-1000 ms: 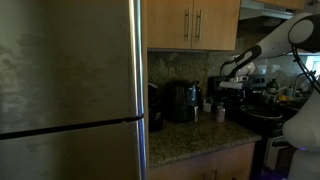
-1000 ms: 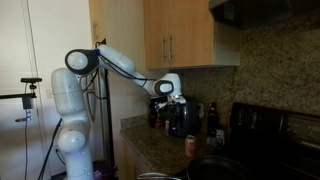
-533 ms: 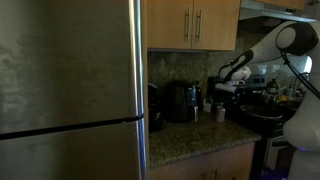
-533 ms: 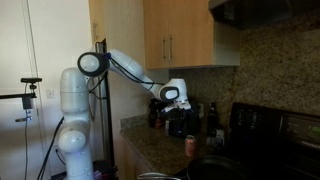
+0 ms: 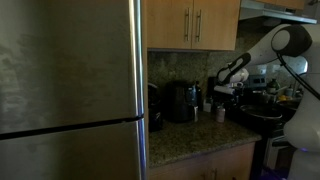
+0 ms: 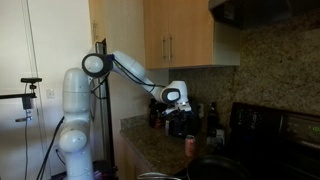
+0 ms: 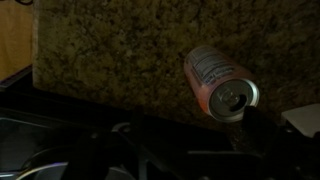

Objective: Move the can to the left.

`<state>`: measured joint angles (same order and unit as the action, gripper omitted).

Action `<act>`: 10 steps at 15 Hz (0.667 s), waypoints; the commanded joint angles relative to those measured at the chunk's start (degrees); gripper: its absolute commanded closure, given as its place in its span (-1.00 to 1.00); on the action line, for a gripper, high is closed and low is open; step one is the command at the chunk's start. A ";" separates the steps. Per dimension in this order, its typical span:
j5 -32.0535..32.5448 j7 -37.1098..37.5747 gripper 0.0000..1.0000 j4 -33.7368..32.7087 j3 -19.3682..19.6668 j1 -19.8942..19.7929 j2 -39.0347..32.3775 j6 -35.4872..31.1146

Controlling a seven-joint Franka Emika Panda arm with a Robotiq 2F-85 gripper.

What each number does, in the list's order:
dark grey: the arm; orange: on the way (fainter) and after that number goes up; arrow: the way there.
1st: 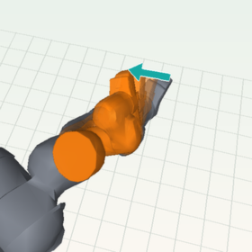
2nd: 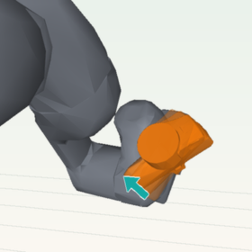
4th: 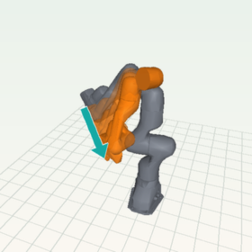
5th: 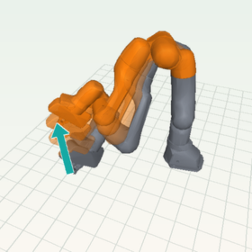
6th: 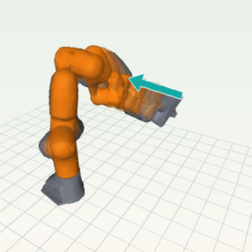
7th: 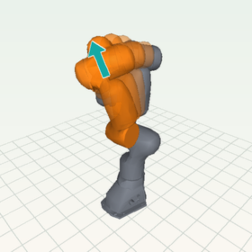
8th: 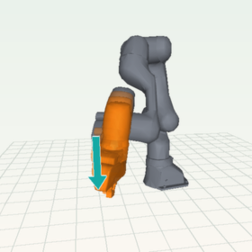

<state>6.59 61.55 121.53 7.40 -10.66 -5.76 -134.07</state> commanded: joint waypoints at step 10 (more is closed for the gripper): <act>-4.95 3.92 -1.00 -6.84 2.76 2.99 -11.30 -5.54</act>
<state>3.34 65.17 116.86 9.11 -8.55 -14.06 -138.68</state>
